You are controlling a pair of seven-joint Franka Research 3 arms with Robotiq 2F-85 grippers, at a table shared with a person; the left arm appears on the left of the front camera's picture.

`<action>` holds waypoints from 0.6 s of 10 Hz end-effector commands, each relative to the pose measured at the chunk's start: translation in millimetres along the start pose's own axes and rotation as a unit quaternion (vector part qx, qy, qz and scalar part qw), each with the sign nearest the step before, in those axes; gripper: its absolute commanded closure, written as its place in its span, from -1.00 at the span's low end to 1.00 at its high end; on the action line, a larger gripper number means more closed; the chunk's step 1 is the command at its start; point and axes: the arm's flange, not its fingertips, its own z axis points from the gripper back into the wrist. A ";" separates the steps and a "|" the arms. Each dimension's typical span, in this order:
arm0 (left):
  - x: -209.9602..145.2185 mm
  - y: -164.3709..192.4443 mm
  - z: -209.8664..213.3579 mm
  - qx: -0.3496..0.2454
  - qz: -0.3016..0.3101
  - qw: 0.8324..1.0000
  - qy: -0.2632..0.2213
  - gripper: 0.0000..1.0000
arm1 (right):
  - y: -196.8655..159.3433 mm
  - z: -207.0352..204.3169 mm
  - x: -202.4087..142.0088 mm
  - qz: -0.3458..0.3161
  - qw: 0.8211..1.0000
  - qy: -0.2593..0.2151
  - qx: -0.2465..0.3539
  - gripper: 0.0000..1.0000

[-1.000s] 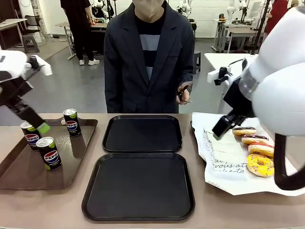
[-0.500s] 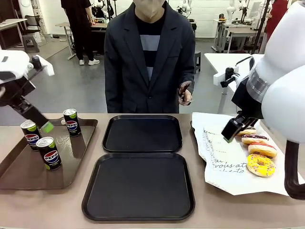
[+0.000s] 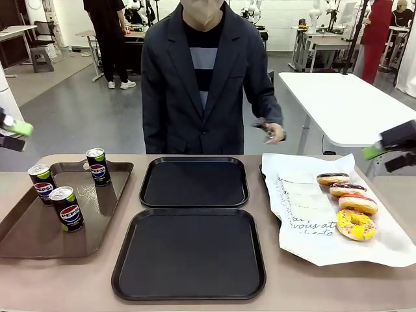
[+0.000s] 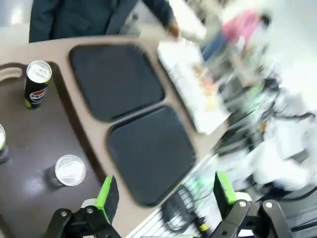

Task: Set up donuts and drinks on trays.
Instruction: Pick up one Pepsi coke and place it on the Flat Tray.

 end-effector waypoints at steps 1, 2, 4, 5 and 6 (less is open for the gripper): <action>-2.7 27.4 22.3 -0.164 0.209 0.951 -0.155 -1.00 | -41.4 8.0 -69.8 -0.105 0.977 -0.088 0.165 -1.00; -8.2 37.2 41.0 -0.153 0.228 0.948 -0.162 -1.00 | -54.2 22.4 -83.5 -0.116 0.972 -0.111 0.173 -1.00; -16.2 58.2 76.3 -0.138 0.263 0.941 -0.164 -1.00 | -69.9 41.8 -102.6 -0.138 0.967 -0.119 0.176 -1.00; -21.7 63.9 89.8 -0.127 0.270 0.940 -0.166 -1.00 | -74.0 50.1 -110.0 -0.142 0.968 -0.110 0.173 -1.00; -27.7 65.5 103.0 -0.117 0.275 0.939 -0.169 -1.00 | -74.9 59.0 -117.0 -0.142 0.972 -0.086 0.164 -1.00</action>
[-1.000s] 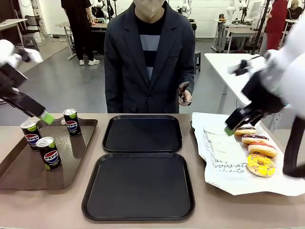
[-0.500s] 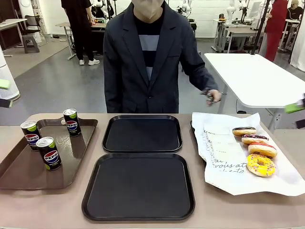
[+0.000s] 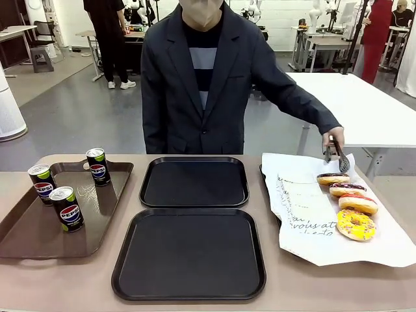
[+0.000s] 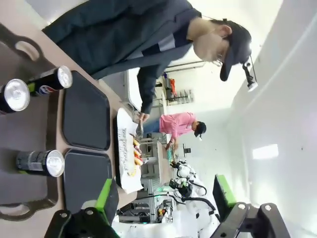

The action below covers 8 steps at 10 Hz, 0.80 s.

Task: Set up donuts and drinks on trays.
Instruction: Pick up one Pepsi coke and place it on the Flat Tray.

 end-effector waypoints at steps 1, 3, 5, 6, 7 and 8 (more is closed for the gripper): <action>-5.4 -10.5 11.8 0.027 0.002 1.000 -0.005 -1.00 | 1.1 -14.2 -41.8 0.002 0.998 0.043 -0.040 -1.00; -6.4 -12.3 18.8 0.045 0.000 0.999 0.013 -1.00 | 10.4 -7.4 -40.8 -0.010 0.997 0.054 -0.062 -1.00; -9.6 -18.0 10.3 0.089 -0.002 0.994 0.069 -1.00 | 17.2 -15.5 -32.9 -0.009 0.996 0.045 -0.082 -1.00; -7.7 -9.8 16.9 0.040 -0.002 0.999 0.009 -1.00 | 8.5 3.6 -22.8 -0.016 0.997 0.049 -0.055 -1.00; -7.7 -9.8 16.9 0.040 -0.002 0.999 0.009 -1.00 | 8.5 3.6 -22.8 -0.016 0.997 0.049 -0.055 -1.00; -7.7 -9.8 16.9 0.040 -0.002 0.999 0.009 -1.00 | 8.5 3.6 -22.8 -0.016 0.997 0.049 -0.055 -1.00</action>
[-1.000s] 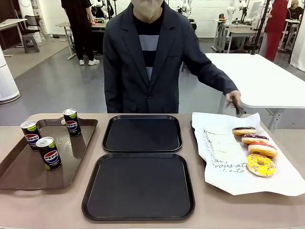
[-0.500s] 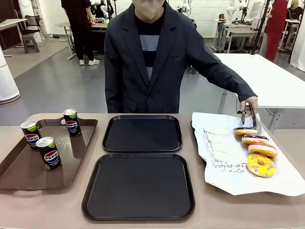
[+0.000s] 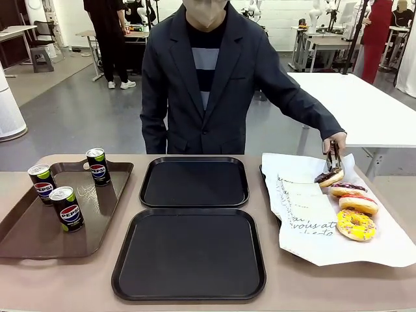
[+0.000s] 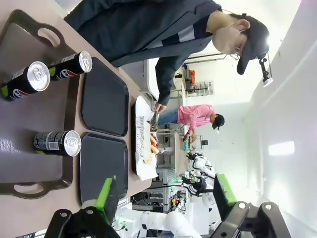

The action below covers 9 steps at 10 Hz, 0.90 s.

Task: Set up donuts and drinks on trays.
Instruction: Pick up one Pepsi coke and place it on the Flat Tray.

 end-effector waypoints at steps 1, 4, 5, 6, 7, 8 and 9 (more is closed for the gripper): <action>0.8 2.5 1.7 -0.012 -0.001 1.000 -0.013 -1.00 | -3.3 1.4 -0.7 0.002 1.000 -0.001 0.014 -1.00; 0.8 2.5 1.7 -0.012 -0.001 1.000 -0.013 -1.00 | -3.3 1.4 -0.7 0.002 1.000 -0.001 0.014 -1.00; 0.8 2.5 1.7 -0.012 -0.001 1.000 -0.013 -1.00 | -3.3 1.4 -0.7 0.002 1.000 -0.001 0.014 -1.00; 0.8 2.5 1.7 -0.012 -0.001 1.000 -0.013 -1.00 | -3.3 1.4 -0.7 0.002 1.000 -0.001 0.014 -1.00; 0.8 2.5 1.7 -0.012 -0.001 1.000 -0.013 -1.00 | -3.3 1.4 -0.7 0.002 1.000 -0.001 0.014 -1.00; 0.8 2.5 1.7 -0.012 -0.001 1.000 -0.013 -1.00 | -3.3 1.4 -0.7 0.002 1.000 -0.001 0.014 -1.00; 0.8 2.5 1.7 -0.012 -0.001 1.000 -0.013 -1.00 | -3.3 1.4 -0.7 0.002 1.000 -0.001 0.014 -1.00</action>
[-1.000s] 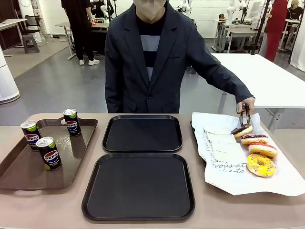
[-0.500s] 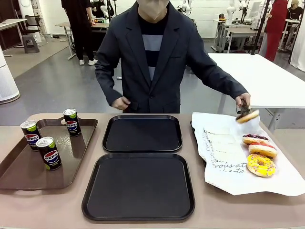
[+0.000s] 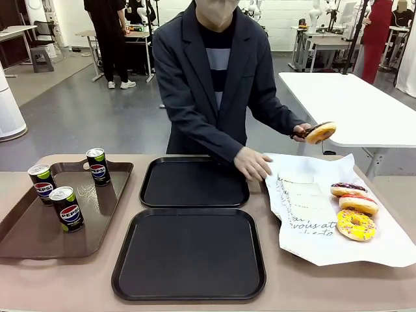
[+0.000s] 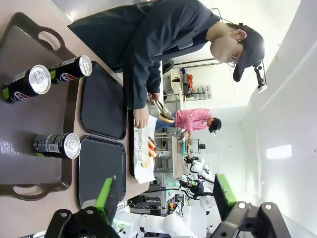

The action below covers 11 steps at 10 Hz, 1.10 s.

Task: Set up donuts and drinks on trays.
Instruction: Pick up one Pepsi coke and place it on the Flat Tray.

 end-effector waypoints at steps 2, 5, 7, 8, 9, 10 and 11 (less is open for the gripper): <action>0.1 1.0 -1.0 -0.007 -0.005 1.000 -0.005 -1.00 | -2.3 1.7 -0.4 0.004 1.000 -0.003 0.012 -1.00; 0.0 0.0 0.0 0.000 0.000 1.000 0.000 -1.00 | -2.3 1.7 -0.4 0.004 1.000 -0.003 0.012 -1.00; -13.1 -52.5 -12.7 0.116 -0.098 0.988 -0.008 -1.00 | -2.3 1.7 -0.4 0.004 1.000 -0.003 0.012 -1.00; -16.6 -82.4 -29.0 0.201 -0.138 0.970 0.007 -1.00 | -2.3 1.7 -0.4 0.004 1.000 -0.003 0.012 -1.00; -18.0 -101.7 -49.7 0.282 -0.161 0.945 0.043 -1.00 | -2.3 1.7 -0.4 0.004 1.000 -0.003 0.012 -1.00; -17.0 -115.4 -77.1 0.358 -0.178 0.915 0.053 -1.00 | -2.3 1.7 -0.4 0.004 1.000 -0.003 0.012 -1.00; -18.0 -124.3 -106.1 0.426 -0.190 0.882 0.068 -1.00 | -2.3 1.7 -0.4 0.004 1.000 -0.003 0.012 -1.00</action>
